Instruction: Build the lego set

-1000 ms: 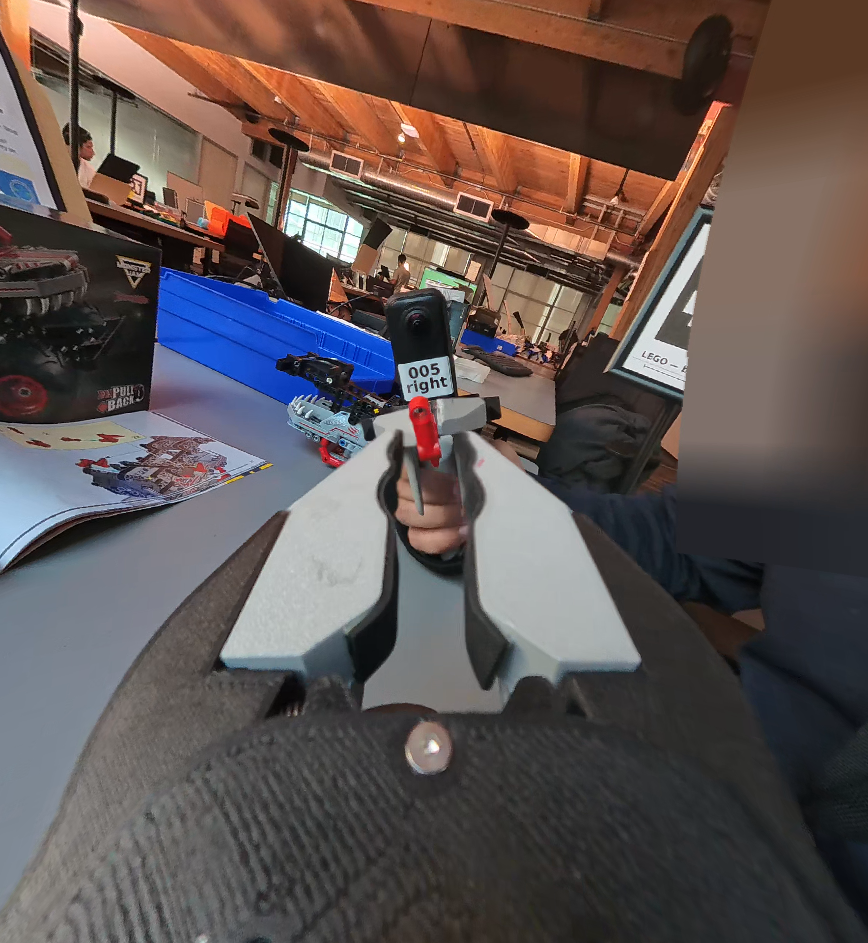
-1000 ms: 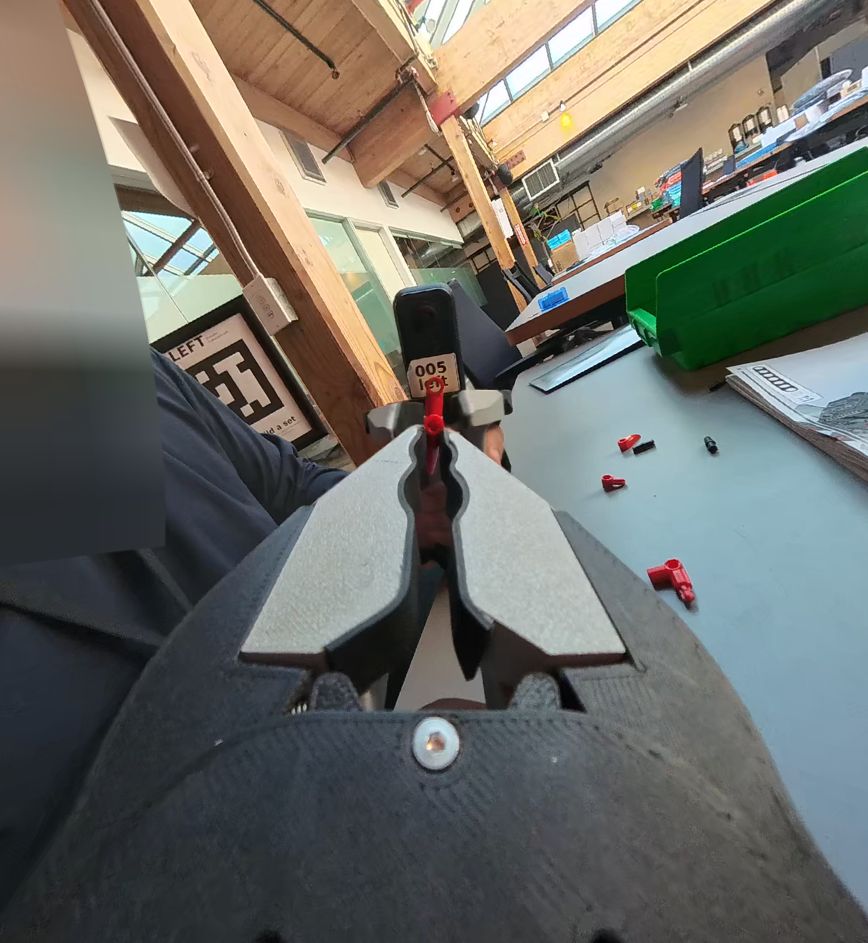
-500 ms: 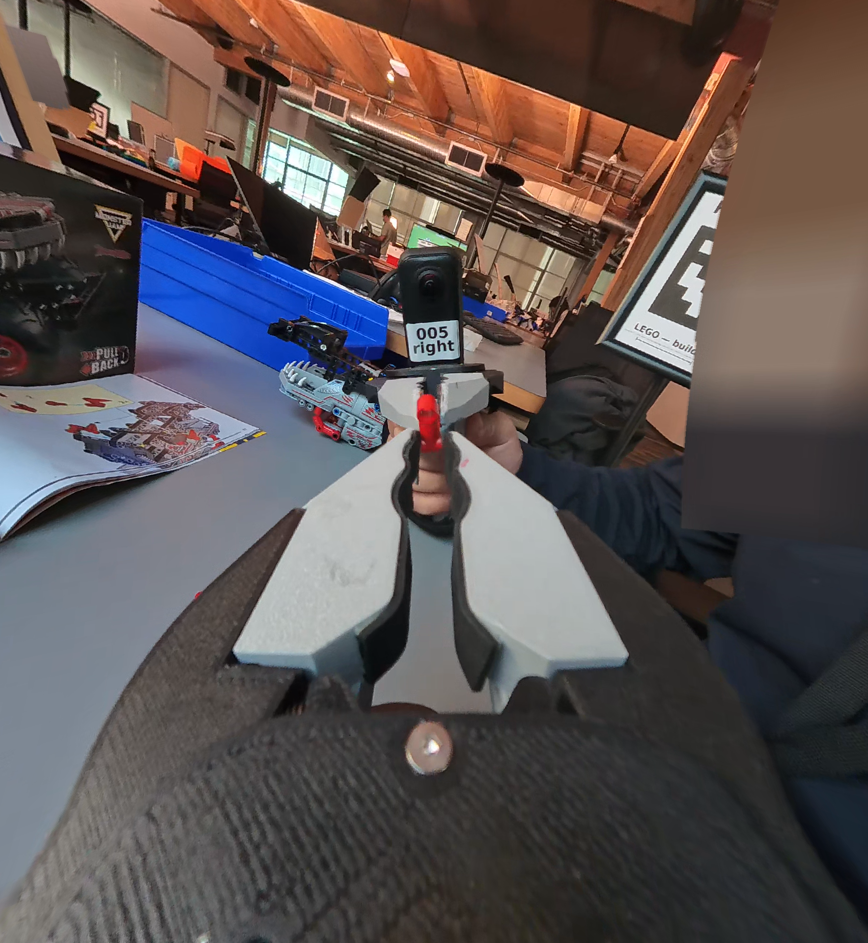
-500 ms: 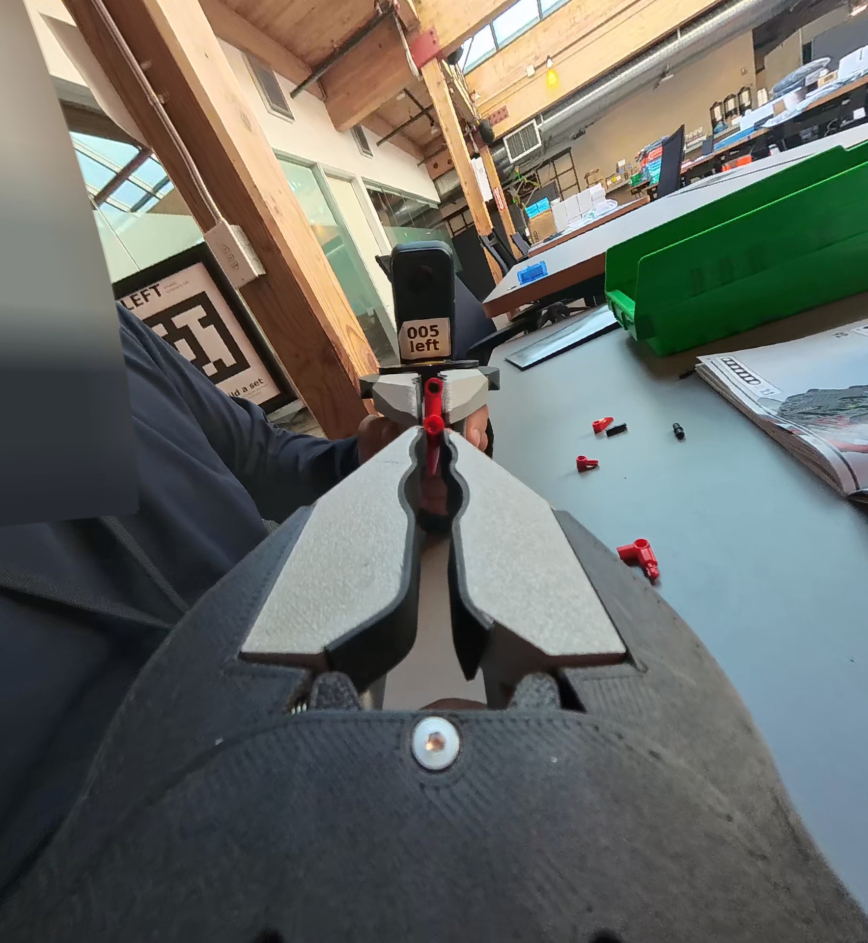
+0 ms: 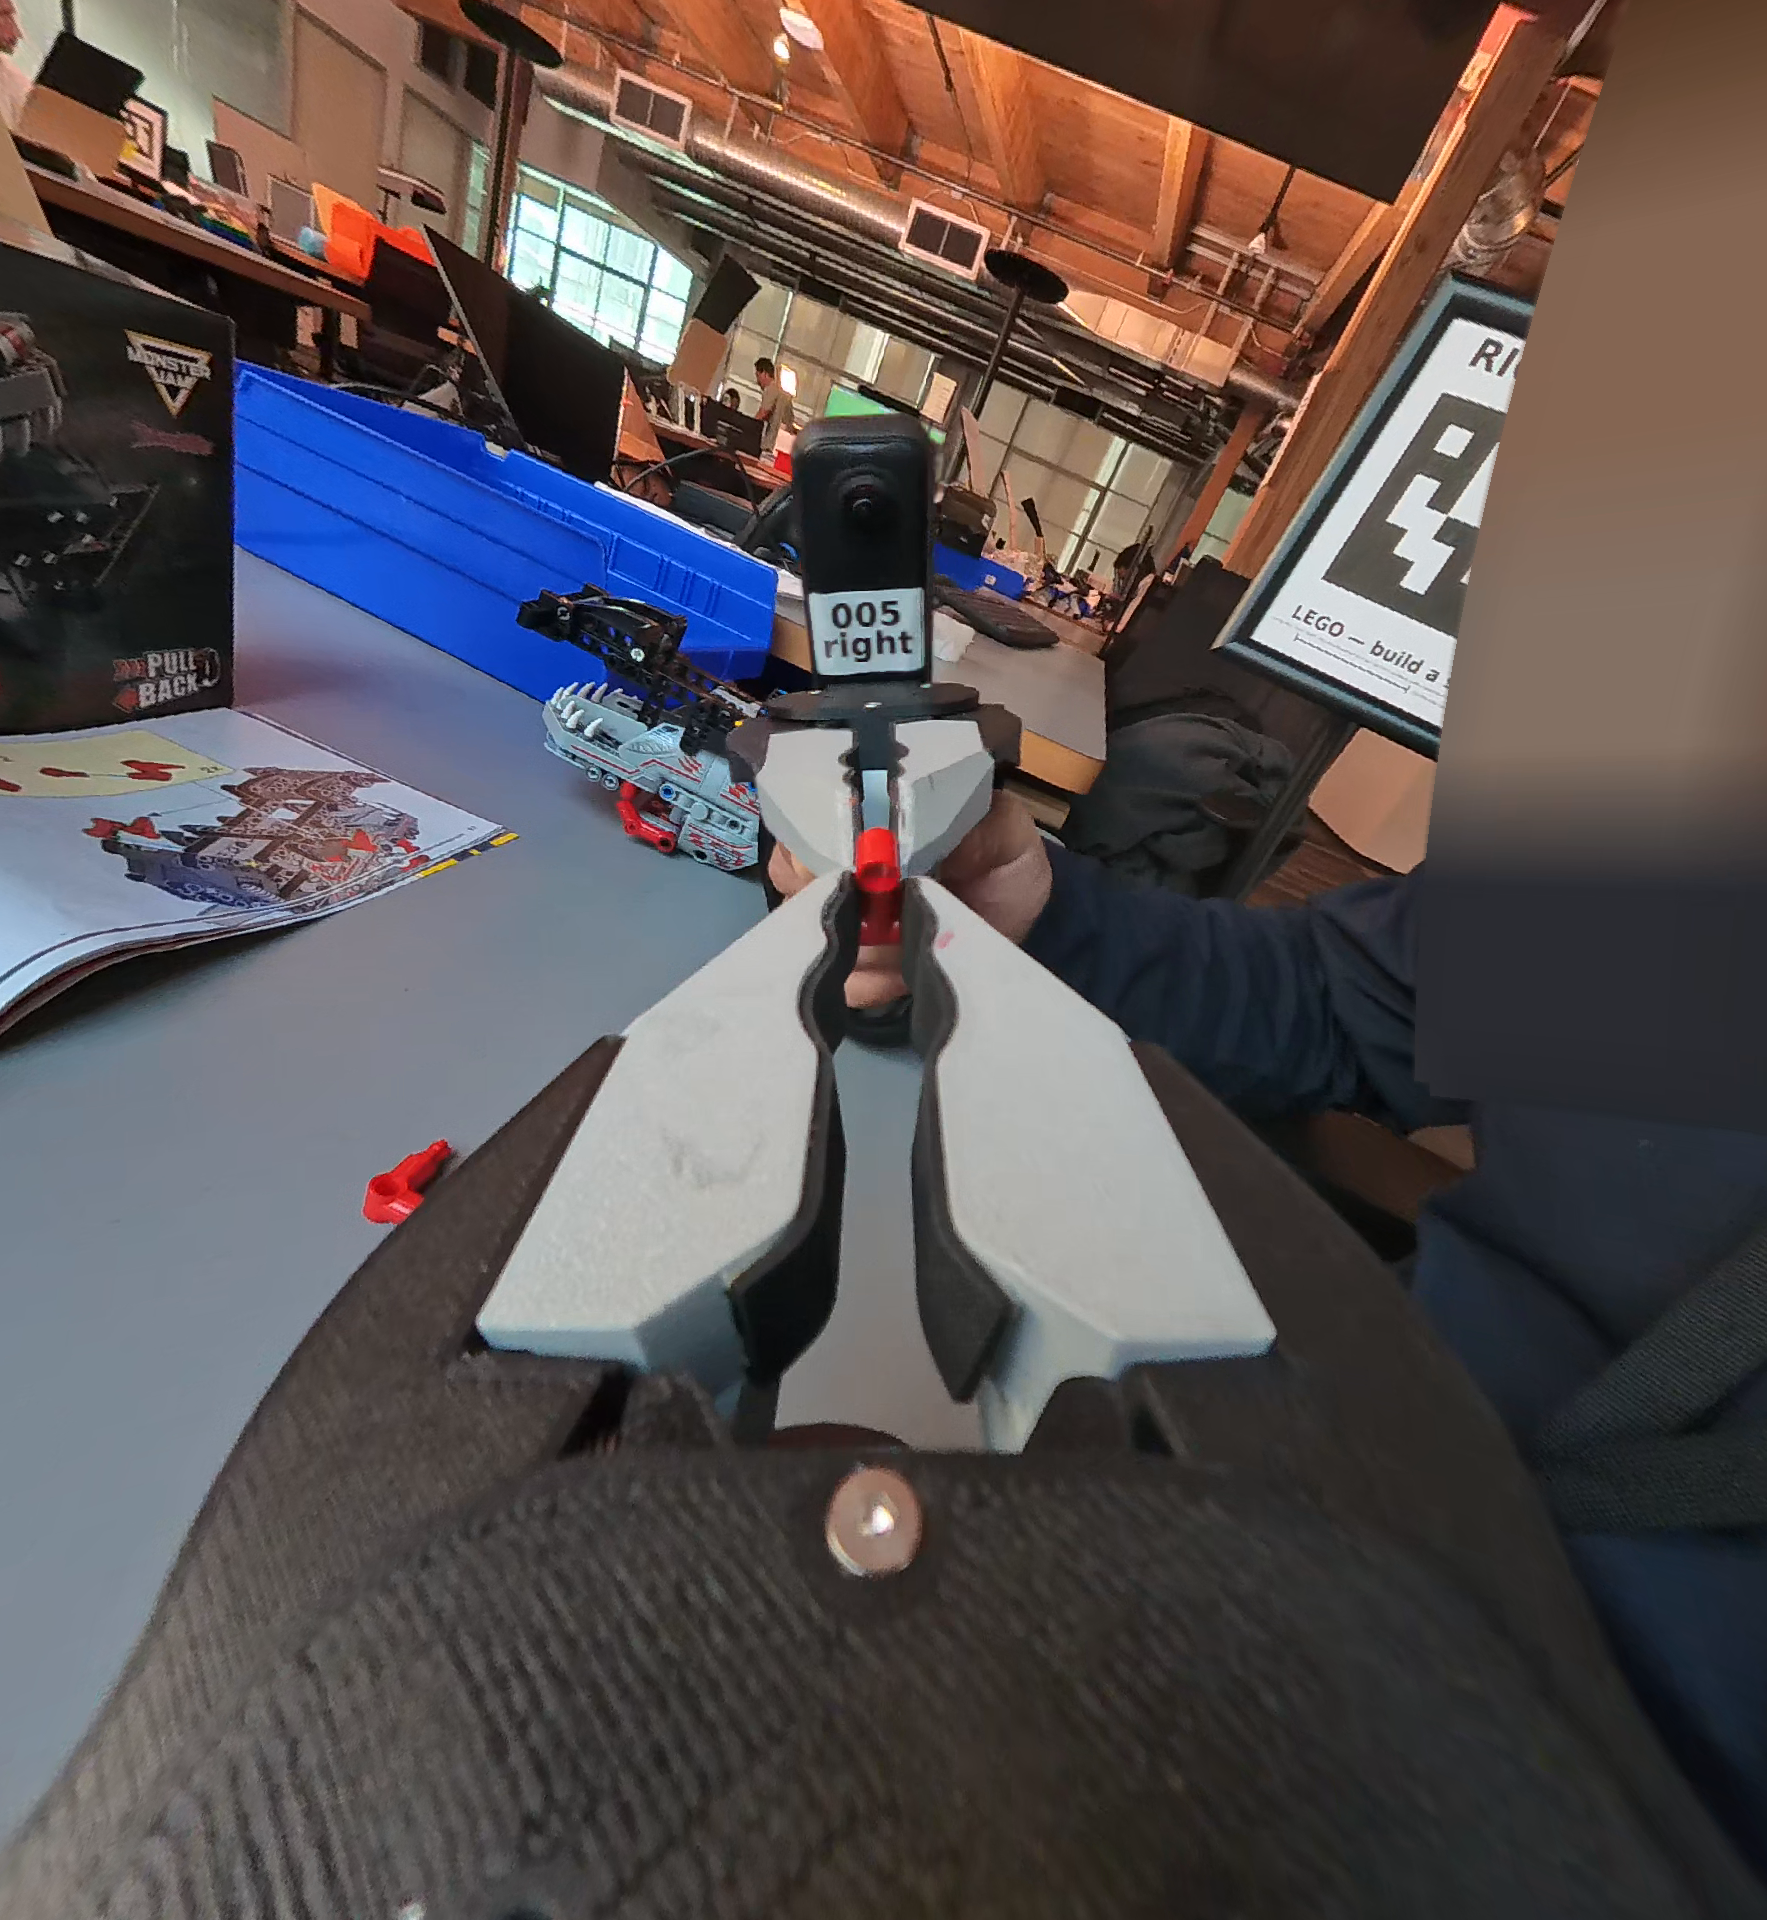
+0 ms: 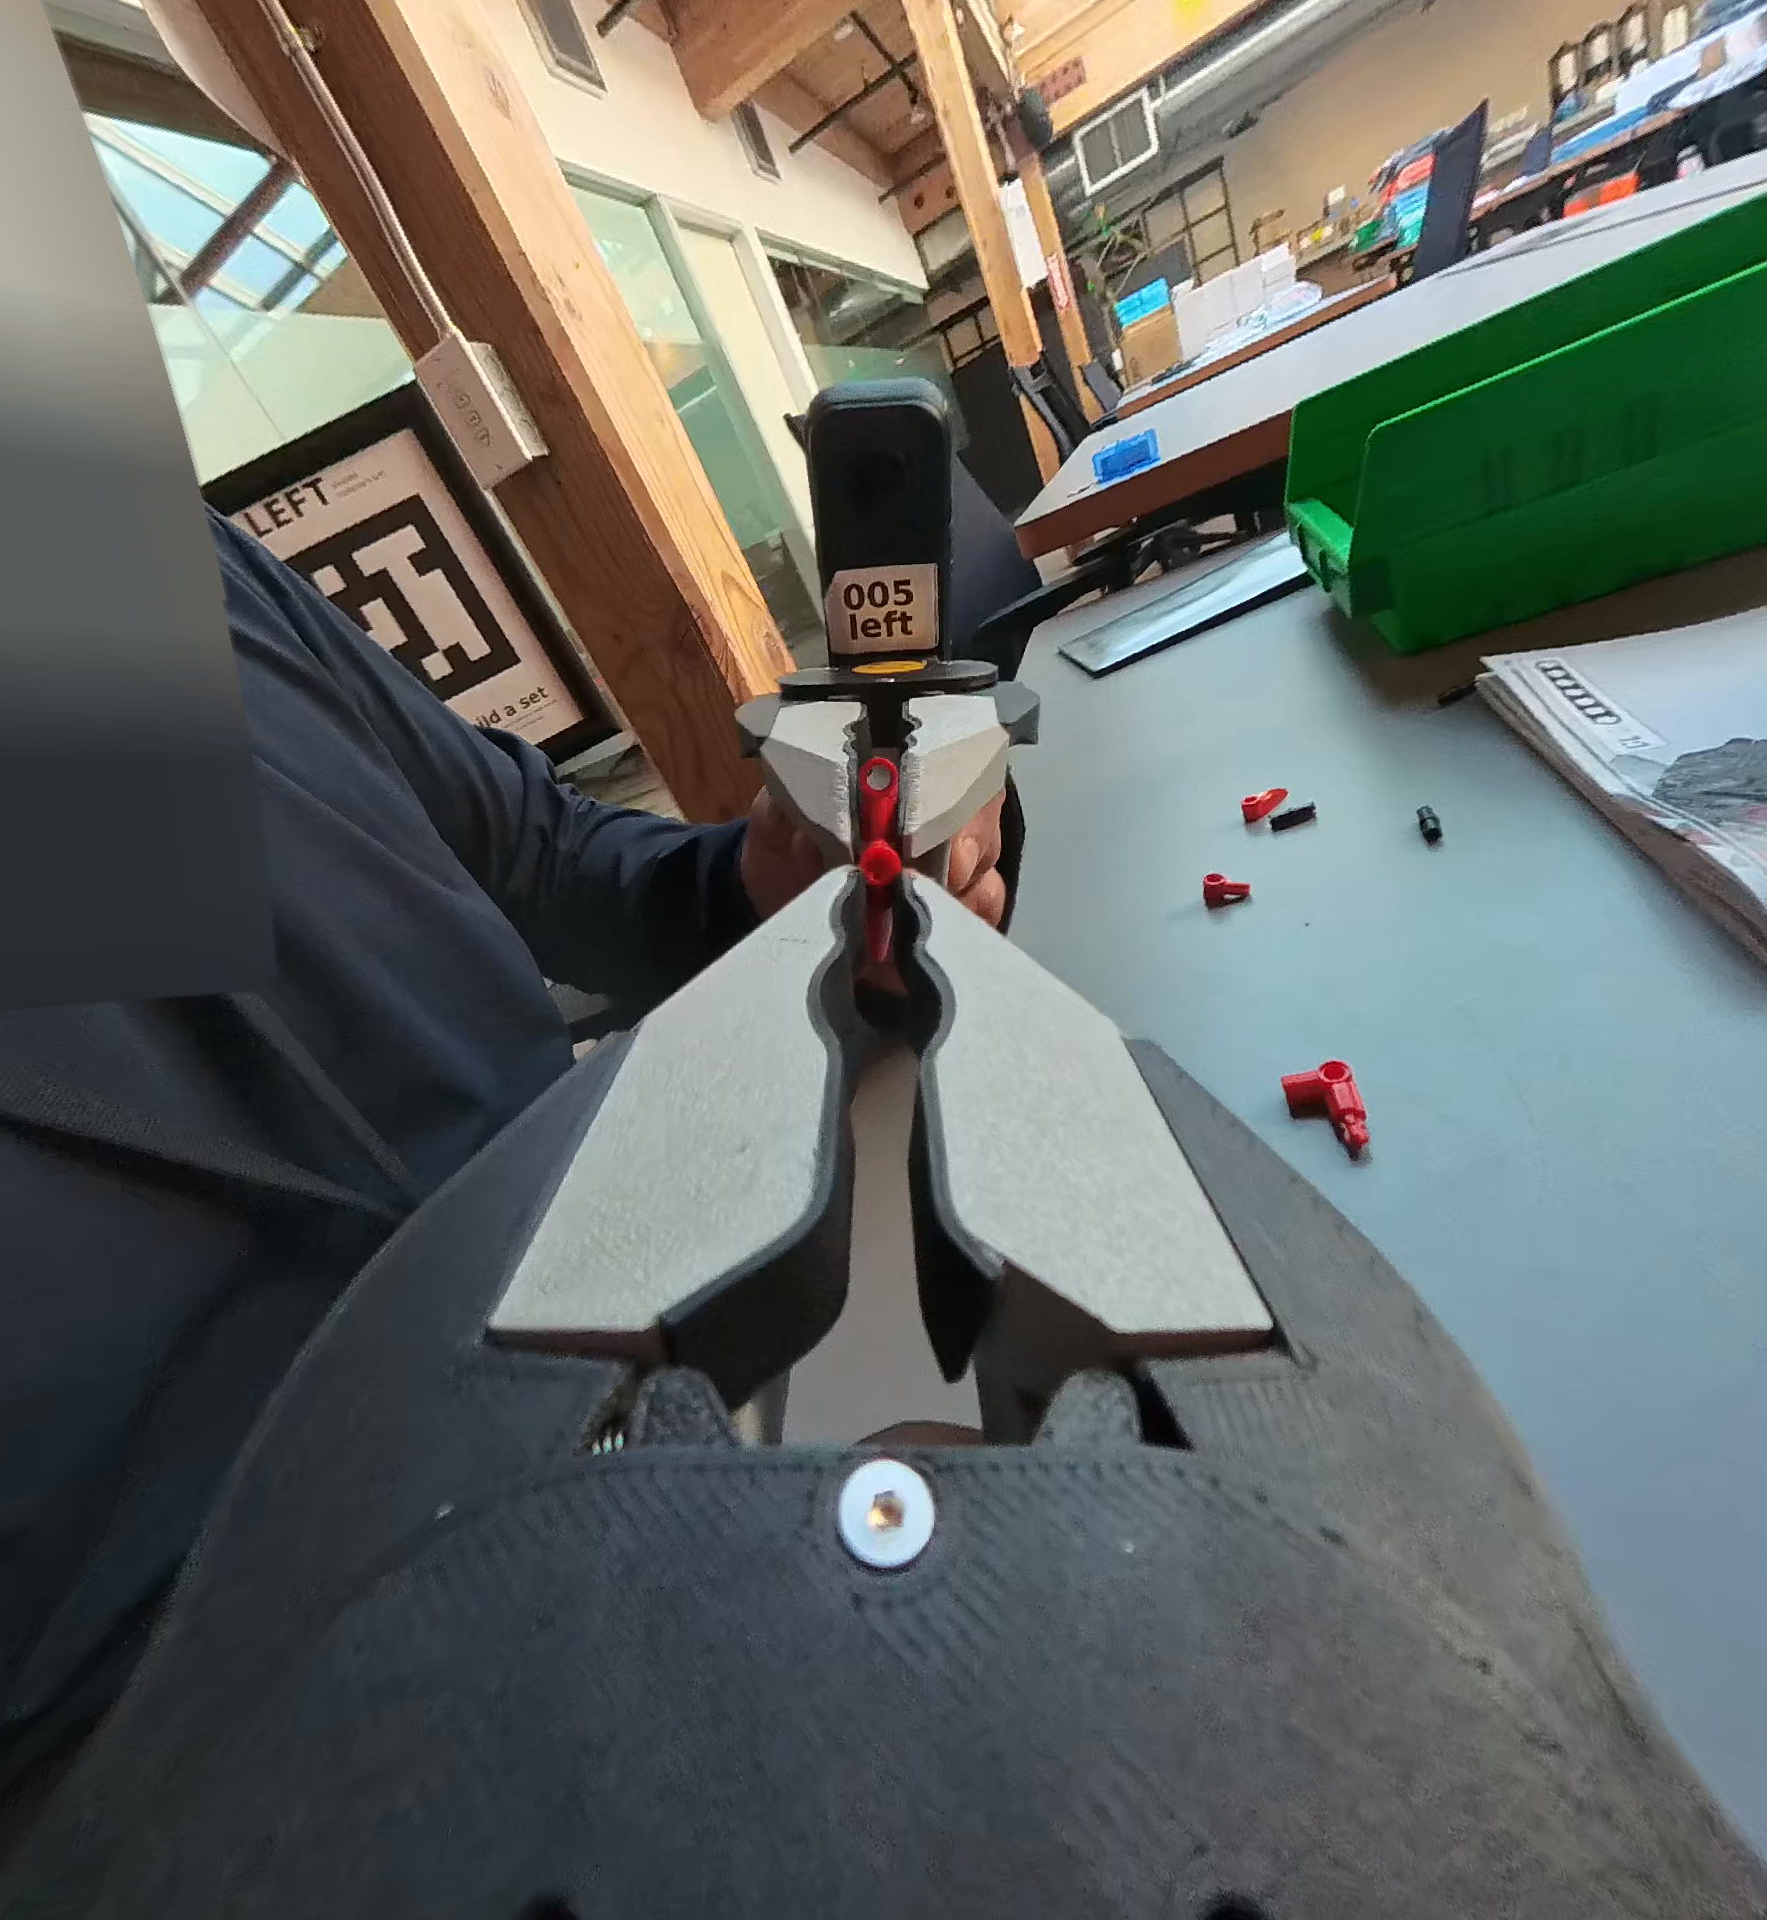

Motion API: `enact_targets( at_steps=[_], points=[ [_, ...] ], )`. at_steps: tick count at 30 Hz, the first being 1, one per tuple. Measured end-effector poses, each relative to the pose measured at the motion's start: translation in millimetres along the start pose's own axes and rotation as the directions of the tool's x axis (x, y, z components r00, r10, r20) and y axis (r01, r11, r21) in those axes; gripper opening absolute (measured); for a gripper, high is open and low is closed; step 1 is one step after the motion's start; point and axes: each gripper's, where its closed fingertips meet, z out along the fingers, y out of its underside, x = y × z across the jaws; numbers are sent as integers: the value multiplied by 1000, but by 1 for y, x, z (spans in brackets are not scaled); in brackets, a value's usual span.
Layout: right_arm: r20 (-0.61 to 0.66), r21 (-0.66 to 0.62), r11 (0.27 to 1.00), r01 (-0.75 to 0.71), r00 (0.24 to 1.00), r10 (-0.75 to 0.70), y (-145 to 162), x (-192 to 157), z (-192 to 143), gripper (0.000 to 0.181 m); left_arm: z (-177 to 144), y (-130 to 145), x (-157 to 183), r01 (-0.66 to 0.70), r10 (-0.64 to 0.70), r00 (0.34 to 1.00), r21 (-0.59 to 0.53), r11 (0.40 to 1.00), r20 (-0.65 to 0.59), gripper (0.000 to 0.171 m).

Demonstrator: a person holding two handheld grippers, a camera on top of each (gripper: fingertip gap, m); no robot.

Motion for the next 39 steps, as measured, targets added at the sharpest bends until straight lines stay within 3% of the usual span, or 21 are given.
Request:
enact_targets(
  at_steps=[15,18,20,23,26,29,33,36,39],
  points=[
    [75,72,993,-91,994,85,-12,4,9,1,-4,-14,-3,84,-80,996,119,989,-37,5],
    [22,-4,981,-192,981,192,-4,15,5,0,-3,-5,-13,112,-112,994,27,993,-3,5],
    [-74,-63,953,-298,953,293,5,29,-3,0,-11,6,-24,70,-63,995,-89,994,81,26],
    [-219,-191,874,-447,887,406,28,43,-16,0,-32,25,-38,-37,90,981,-288,957,173,11],
    [-406,-362,817,-449,865,295,54,57,-26,0,-45,39,-53,-31,144,956,-402,915,254,20],
    [-512,-482,753,-447,841,171,69,67,-34,1,-53,44,-57,15,117,953,-428,904,280,26],
    [-591,-538,728,-425,806,34,75,85,-45,11,-78,43,-58,50,105,939,-432,901,328,26],
    [-601,-521,746,-416,799,25,69,88,-45,32,-98,46,-53,90,66,936,-417,904,346,26],
    [-604,-519,781,-347,795,-48,51,84,-46,36,-119,51,-50,98,78,921,-422,901,382,26]
  ],
)
